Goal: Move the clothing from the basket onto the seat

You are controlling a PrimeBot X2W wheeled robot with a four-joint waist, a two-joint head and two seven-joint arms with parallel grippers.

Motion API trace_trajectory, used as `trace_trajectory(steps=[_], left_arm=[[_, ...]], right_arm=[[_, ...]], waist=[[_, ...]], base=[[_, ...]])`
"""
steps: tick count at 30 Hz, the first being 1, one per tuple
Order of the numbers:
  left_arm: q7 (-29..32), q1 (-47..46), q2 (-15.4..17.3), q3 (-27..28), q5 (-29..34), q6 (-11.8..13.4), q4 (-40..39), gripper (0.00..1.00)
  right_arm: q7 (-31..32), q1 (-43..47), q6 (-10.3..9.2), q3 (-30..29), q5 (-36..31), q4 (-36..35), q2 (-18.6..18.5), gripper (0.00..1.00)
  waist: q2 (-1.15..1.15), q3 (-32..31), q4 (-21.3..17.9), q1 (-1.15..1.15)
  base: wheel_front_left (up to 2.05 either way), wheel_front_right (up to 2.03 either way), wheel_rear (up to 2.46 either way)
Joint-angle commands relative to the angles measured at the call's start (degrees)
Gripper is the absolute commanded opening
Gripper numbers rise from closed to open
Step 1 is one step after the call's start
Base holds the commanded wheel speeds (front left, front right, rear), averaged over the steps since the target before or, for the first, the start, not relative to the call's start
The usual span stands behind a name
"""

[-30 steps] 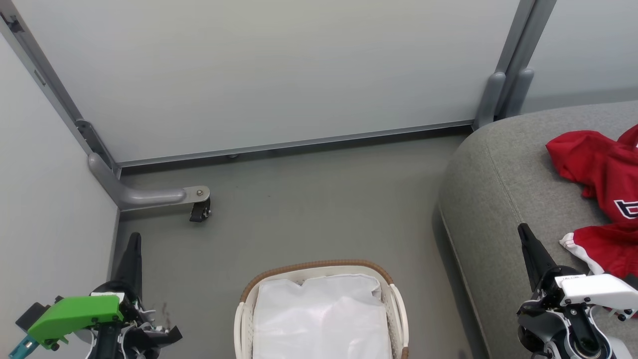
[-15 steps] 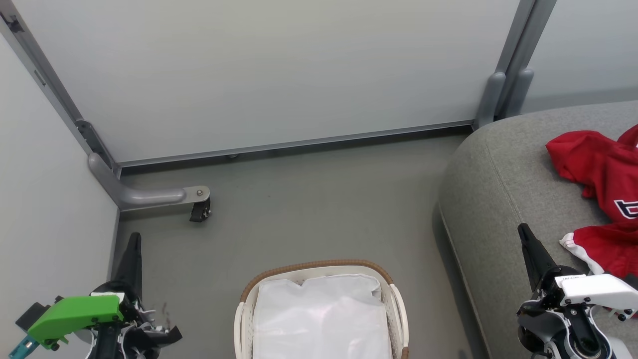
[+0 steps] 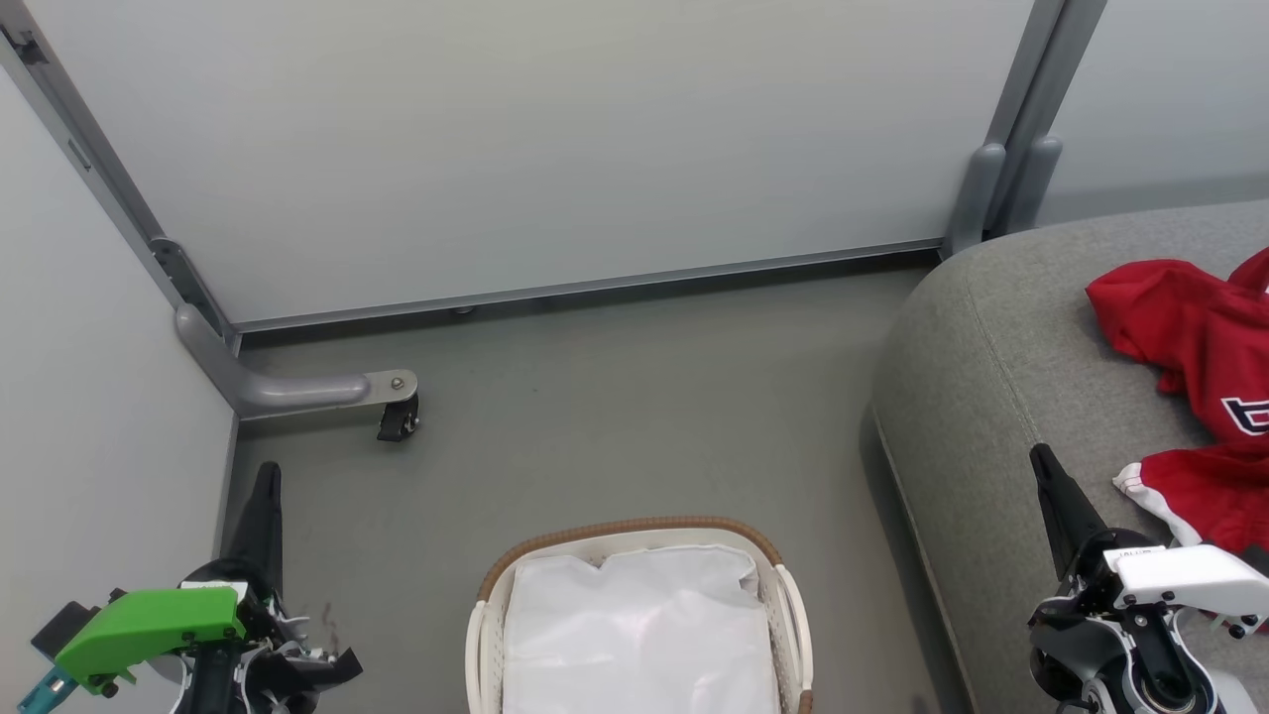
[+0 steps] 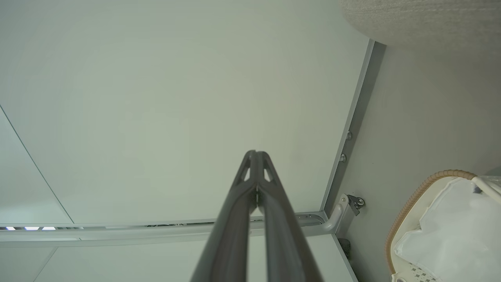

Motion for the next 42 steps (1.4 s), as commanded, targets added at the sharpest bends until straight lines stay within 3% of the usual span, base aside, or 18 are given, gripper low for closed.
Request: trace_trajectory(steps=[1,42], left_arm=[[0.2,-0.6,0.4,0.1,-0.2,-0.4,-0.1,0.0],[0.2,-0.6,0.4,0.1,-0.2,-0.4,-0.1,0.0]], right_arm=[[0.0,-0.4,-0.02,-0.1,0.2,-0.1,-0.4,0.0],[0.0,-0.4,-0.02,-0.1,0.2,-0.1,-0.4,0.0]], waist=[[0.0,0.0,0.0,0.0],[0.0,0.0,0.0,0.0]], base=[[0.0,0.0,0.0],[0.0,0.0,0.0]])
